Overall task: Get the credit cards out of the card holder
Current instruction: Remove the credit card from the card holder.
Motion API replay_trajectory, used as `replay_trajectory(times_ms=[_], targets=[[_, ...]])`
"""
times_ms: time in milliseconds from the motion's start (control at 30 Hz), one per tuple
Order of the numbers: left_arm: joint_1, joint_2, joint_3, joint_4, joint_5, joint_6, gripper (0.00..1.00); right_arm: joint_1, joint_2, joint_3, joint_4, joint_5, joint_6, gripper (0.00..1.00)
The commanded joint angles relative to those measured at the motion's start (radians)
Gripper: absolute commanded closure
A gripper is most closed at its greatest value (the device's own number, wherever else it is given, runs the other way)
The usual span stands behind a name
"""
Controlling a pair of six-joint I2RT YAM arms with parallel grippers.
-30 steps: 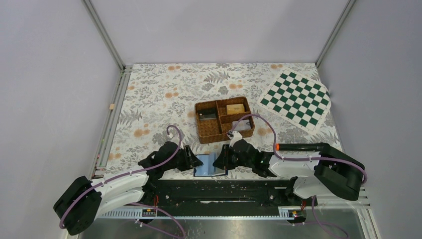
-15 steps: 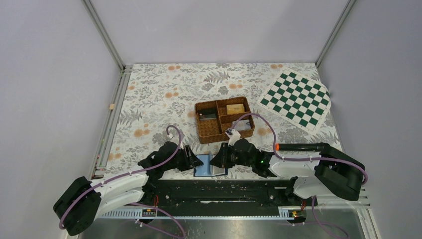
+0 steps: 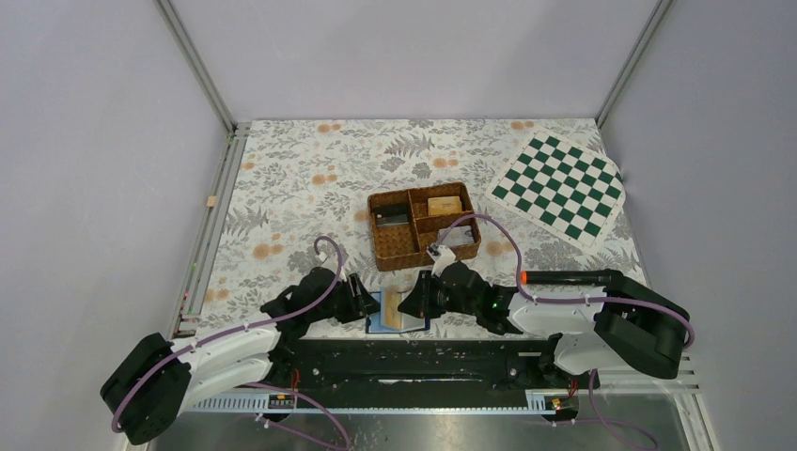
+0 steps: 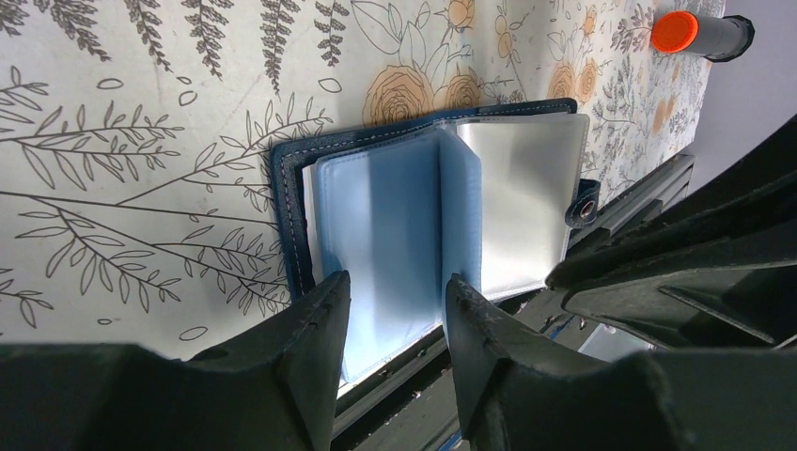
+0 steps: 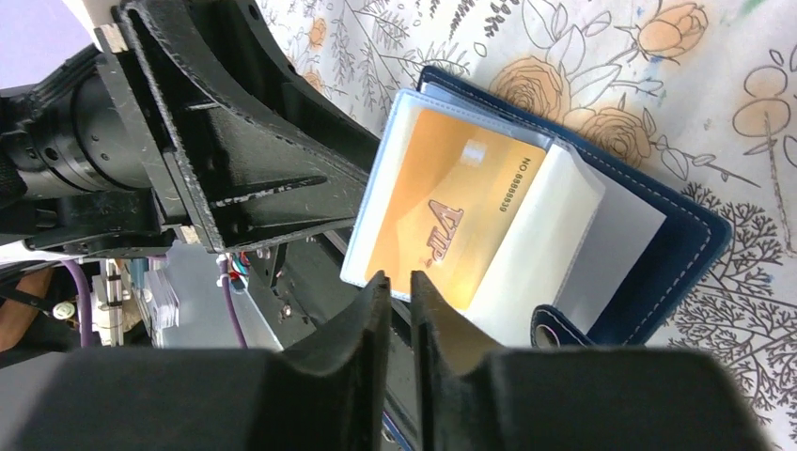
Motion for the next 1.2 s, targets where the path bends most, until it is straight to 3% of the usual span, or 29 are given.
replay_trajectory(times_ms=[0,67,333,600,1033,1167], targets=[[-0.006,0.003,0.015,-0.034,0.005,0.009,0.57,0.0,-0.005,0.033,-0.039,0.02,-0.025,0.73],[-0.005,-0.003,0.026,-0.035,0.018,0.005,0.57,0.0,0.004,0.047,-0.052,0.015,-0.031,0.67],[-0.008,-0.06,0.061,-0.06,0.029,0.008,0.56,0.0,0.053,0.051,0.003,-0.03,-0.009,0.67],[-0.018,-0.054,0.084,-0.037,0.056,0.023,0.55,0.0,0.017,0.042,0.0,-0.017,-0.003,0.54],[-0.047,-0.012,0.094,0.014,0.062,0.009,0.54,0.0,0.027,0.019,0.048,-0.03,0.014,0.59],[-0.049,-0.027,0.116,-0.053,0.026,0.021,0.54,0.0,0.032,0.026,0.037,-0.028,0.007,0.6]])
